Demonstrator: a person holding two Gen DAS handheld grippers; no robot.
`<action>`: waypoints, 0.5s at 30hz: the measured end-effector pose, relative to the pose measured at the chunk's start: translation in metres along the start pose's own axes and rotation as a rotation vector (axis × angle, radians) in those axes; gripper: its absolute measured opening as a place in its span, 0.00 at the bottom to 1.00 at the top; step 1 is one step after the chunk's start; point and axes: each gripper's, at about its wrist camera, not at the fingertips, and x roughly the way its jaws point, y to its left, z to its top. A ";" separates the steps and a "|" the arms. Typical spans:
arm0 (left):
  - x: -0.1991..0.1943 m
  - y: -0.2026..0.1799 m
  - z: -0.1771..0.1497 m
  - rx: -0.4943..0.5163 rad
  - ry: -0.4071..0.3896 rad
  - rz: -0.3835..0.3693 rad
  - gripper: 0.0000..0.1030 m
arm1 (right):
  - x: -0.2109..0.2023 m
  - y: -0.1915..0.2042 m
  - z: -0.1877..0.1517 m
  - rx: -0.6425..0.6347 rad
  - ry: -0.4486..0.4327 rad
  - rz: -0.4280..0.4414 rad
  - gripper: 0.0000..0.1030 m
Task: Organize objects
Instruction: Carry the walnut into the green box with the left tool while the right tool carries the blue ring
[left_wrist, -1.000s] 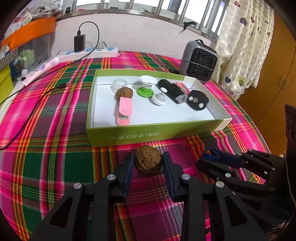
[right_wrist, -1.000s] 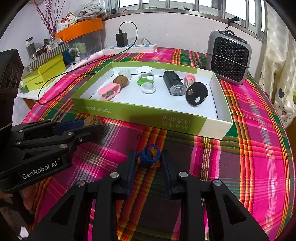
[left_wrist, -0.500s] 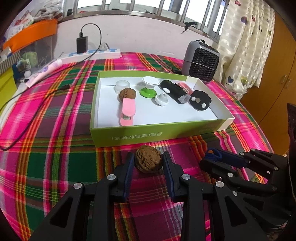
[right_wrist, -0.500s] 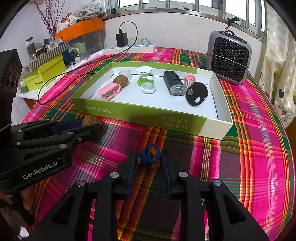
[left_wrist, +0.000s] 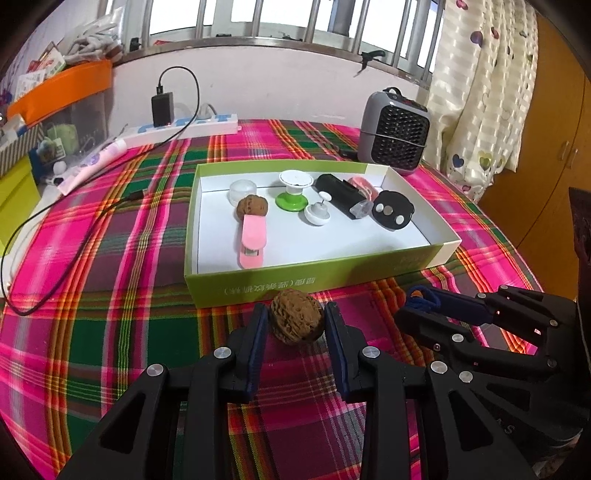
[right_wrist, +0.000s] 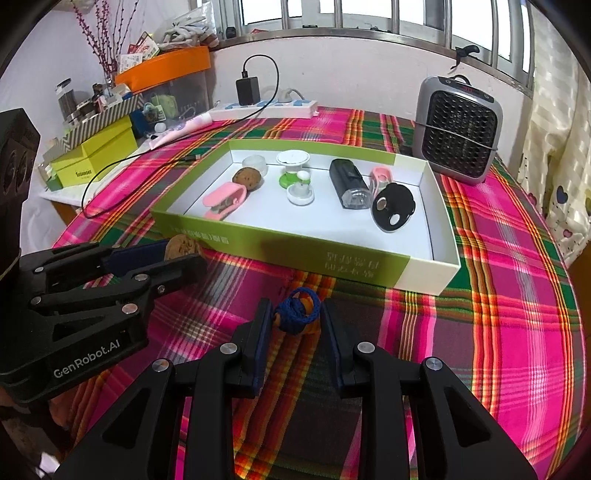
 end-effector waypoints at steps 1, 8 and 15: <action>-0.001 0.000 0.001 0.000 -0.001 0.000 0.28 | 0.000 0.000 0.001 0.001 -0.002 0.001 0.27; -0.006 -0.002 0.007 0.005 -0.016 0.002 0.28 | -0.005 0.000 0.007 0.002 -0.023 0.010 0.27; -0.011 -0.003 0.014 0.009 -0.037 -0.004 0.28 | -0.008 -0.003 0.014 0.001 -0.042 0.009 0.27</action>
